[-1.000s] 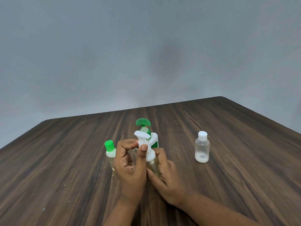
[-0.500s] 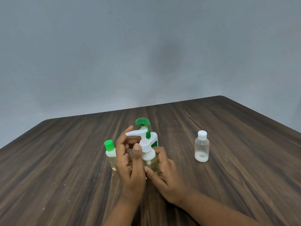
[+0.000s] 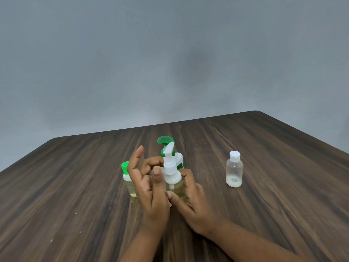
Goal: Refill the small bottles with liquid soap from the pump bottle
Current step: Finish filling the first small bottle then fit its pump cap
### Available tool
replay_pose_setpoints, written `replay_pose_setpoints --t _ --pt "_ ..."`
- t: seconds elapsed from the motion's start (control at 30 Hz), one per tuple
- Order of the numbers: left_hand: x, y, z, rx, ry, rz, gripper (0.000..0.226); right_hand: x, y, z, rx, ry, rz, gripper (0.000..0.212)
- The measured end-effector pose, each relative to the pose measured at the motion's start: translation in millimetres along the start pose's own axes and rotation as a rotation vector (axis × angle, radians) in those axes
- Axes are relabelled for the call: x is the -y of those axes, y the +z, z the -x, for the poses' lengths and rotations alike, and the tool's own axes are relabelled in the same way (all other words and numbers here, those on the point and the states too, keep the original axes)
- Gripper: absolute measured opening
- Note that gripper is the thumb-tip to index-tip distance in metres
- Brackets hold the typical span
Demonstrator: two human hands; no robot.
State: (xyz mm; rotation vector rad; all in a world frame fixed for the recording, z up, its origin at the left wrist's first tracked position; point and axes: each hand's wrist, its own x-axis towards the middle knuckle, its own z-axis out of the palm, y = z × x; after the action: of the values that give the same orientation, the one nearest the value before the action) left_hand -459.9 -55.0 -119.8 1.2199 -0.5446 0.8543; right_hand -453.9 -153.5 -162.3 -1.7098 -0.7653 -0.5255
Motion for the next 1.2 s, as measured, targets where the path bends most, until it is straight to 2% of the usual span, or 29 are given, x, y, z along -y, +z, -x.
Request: replay_pose_setpoints --t 0.1,0.27,0.37,0.47,0.57,0.7,0.8,0.97,1.07,1.2 --pt "-1 0 1 0.004 0.005 -0.045 0.059 1 -1 0 0.004 0.001 -0.015 0.038" --pt "0 -1 3 0.014 0.002 -0.046 0.045 0 -1 0 0.014 -0.015 -0.015 0.036" --pt "-1 -2 2 0.026 -0.015 -0.096 0.054 2 -1 1 0.027 -0.017 -0.004 0.029" --pt "-4 0 4 0.019 -0.027 -0.105 0.049 1 -1 2 0.028 -0.019 0.011 0.029" --pt "-4 0 5 0.031 -0.073 -0.037 0.042 2 -2 0 0.057 -0.005 -0.053 0.031" --pt "-4 2 6 0.079 -0.079 -0.063 0.041 8 -3 -1 0.098 0.025 -0.201 0.050" --pt "-6 3 5 0.077 -0.068 -0.061 0.036 8 -2 -2 0.078 0.026 -0.258 0.043" --pt "-5 -1 0 0.012 -0.101 -0.118 0.048 8 -2 -1 -0.111 -0.034 -0.045 0.025" --pt "0 -4 -4 0.004 -0.060 -0.282 0.036 8 -3 -1 -0.252 0.003 0.110 0.025" --pt "5 -5 -5 -0.025 -0.103 -0.273 0.038 10 -4 -1 -0.317 -0.046 0.281 0.028"
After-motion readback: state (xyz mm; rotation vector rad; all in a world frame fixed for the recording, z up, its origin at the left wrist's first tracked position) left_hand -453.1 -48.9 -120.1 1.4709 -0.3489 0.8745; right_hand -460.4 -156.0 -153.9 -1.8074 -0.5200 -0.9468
